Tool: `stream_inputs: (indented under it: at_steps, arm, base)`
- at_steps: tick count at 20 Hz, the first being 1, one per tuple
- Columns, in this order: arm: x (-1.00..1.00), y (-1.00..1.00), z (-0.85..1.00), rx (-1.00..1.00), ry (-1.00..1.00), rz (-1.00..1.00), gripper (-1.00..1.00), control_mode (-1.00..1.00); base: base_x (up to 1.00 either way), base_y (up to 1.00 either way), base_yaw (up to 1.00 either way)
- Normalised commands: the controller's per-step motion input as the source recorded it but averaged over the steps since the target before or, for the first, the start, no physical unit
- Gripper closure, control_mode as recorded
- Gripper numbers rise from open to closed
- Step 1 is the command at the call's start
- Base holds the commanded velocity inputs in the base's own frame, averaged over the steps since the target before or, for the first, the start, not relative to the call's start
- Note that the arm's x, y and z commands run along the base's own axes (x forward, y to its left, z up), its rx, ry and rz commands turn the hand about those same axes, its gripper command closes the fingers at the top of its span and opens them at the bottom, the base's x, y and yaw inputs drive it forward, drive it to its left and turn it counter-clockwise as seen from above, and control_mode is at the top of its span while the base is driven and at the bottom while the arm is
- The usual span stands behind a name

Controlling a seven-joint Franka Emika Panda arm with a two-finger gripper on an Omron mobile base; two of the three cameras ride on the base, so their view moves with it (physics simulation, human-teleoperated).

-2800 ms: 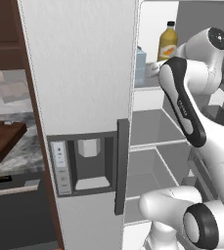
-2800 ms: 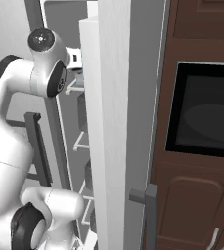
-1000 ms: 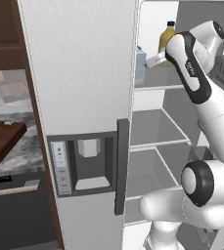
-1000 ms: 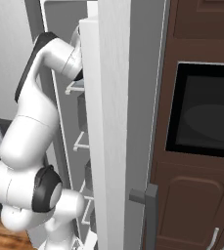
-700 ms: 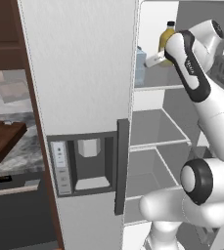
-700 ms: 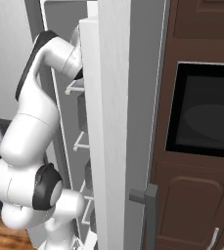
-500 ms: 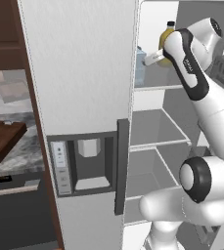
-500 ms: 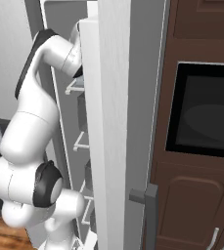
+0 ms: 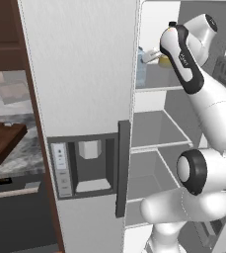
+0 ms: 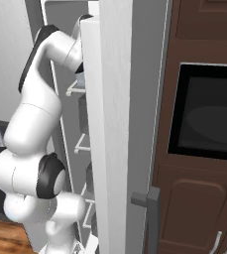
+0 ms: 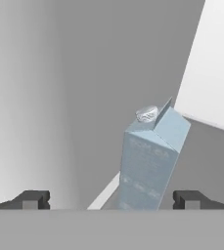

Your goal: Take out the milk from the fridge and place it on the tray on the counter. Then take the sugar cube near the tray and place it in the tray.

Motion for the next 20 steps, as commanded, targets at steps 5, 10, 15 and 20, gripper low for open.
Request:
stream_inputs:
  at_steps: [5, 10, 15, 20]
  arm:
    - [0.19, 0.03, 0.00, -0.01, 0.11, 0.00, -1.00, -1.00]
    - [0.27, 0.00, 0.00, 0.00, 0.01, 0.05, -1.00, -1.00]
    - [0.23, 0.00, 0.00, 0.00, 0.00, 0.06, -1.00, -1.00]
    - [0.29, 0.00, -0.08, 0.00, 0.00, 0.04, -1.00, -1.00]
  base:
    - [0.00, 0.00, 0.00]
    - [0.00, 0.00, 0.00]
    - [0.00, 0.00, 0.00]
    - [0.00, 0.00, 0.00]
